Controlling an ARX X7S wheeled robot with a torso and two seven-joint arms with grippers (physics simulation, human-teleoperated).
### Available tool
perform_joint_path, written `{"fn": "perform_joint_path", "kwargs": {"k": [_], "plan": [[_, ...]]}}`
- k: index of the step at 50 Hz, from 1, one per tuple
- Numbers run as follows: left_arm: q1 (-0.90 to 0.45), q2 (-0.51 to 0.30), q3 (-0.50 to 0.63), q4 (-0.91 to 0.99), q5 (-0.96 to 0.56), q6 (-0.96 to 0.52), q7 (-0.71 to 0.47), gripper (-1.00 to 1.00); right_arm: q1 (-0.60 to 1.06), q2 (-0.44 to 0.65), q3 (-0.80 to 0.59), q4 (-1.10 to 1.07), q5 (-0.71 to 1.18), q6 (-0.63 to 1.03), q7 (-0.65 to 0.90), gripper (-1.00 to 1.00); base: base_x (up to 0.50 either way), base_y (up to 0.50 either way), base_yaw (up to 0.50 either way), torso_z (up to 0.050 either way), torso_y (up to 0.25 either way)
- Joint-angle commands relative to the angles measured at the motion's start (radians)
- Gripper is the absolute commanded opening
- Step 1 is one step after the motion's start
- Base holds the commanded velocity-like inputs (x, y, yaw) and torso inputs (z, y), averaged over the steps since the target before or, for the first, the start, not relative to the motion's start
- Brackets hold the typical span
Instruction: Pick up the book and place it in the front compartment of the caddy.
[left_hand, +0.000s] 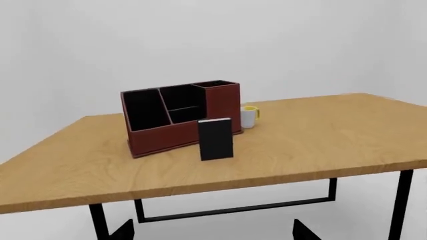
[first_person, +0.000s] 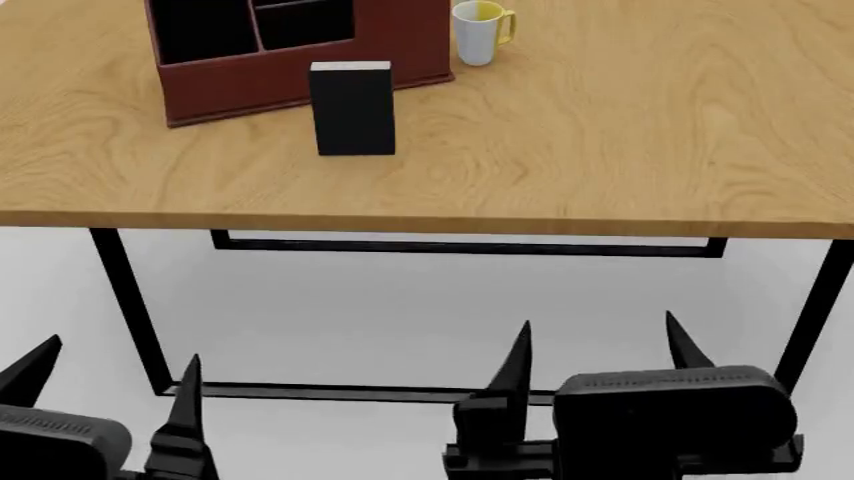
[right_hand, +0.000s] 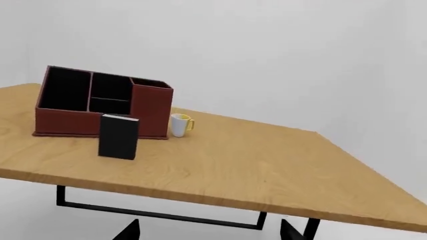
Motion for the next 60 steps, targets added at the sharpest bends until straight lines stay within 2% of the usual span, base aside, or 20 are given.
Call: {"fn": "perform_joint_path", "kwargs": {"k": [1, 11, 32, 60], "plan": [[-0.046, -0.012, 0.002, 0.153, -0.024, -0.159, -0.016, 1.0, 0.059, 0.011, -0.035, -0.13, -0.018, 0.145, 0.011, 1.0, 0.0, 0.0, 0.0, 0.0, 0.0], [-0.071, -0.016, 0.0, 0.214, -0.044, -0.215, -0.021, 1.0, 0.119, 0.037, -0.103, -0.182, -0.053, 0.256, 0.036, 1.0, 0.29, 0.03, 0.0, 0.0, 0.0], [-0.099, -0.022, 0.013, 0.22, -0.064, -0.24, -0.037, 1.0, 0.124, 0.006, -0.033, -0.169, -0.002, 0.252, 0.006, 1.0, 0.5, 0.19, 0.0, 0.0, 0.001], [-0.083, -0.038, 0.021, 0.211, -0.08, -0.211, -0.057, 1.0, 0.103, 0.022, -0.044, -0.157, 0.005, 0.224, 0.027, 1.0, 0.5, 0.0, 0.0, 0.0, 0.001]]}}
